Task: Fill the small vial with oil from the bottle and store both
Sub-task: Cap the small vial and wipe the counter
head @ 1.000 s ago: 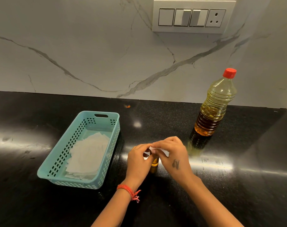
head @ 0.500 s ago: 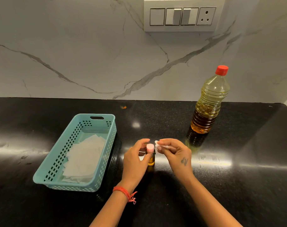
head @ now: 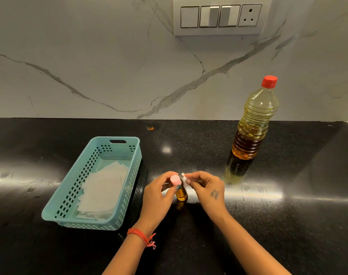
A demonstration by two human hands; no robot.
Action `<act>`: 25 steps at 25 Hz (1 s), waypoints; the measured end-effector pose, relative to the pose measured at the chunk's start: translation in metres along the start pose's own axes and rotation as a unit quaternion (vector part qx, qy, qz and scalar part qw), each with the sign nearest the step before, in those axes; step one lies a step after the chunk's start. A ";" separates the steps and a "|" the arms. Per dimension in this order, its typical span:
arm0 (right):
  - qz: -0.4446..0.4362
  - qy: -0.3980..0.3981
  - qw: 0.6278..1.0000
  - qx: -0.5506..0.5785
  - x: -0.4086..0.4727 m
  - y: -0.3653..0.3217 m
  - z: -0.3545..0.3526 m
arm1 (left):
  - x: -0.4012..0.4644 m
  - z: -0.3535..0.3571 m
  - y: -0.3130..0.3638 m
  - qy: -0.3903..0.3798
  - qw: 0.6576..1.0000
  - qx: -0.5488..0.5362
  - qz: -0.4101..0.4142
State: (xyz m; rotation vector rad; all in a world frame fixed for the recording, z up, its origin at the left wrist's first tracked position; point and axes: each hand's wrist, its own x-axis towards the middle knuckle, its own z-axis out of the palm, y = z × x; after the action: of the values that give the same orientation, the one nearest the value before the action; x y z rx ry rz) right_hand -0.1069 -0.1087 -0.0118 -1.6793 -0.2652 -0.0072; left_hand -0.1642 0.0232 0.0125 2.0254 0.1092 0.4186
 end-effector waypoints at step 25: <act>-0.036 0.034 0.974 -0.220 -0.028 0.035 0.010 | -0.003 0.005 -0.009 0.070 0.993 -0.056 -0.082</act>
State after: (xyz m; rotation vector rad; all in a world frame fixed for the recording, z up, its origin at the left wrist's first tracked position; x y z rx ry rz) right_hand -0.1295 -0.1072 -0.0513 -2.1046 -0.2876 -0.1901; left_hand -0.1645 0.0225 0.0017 1.8603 0.3301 0.4522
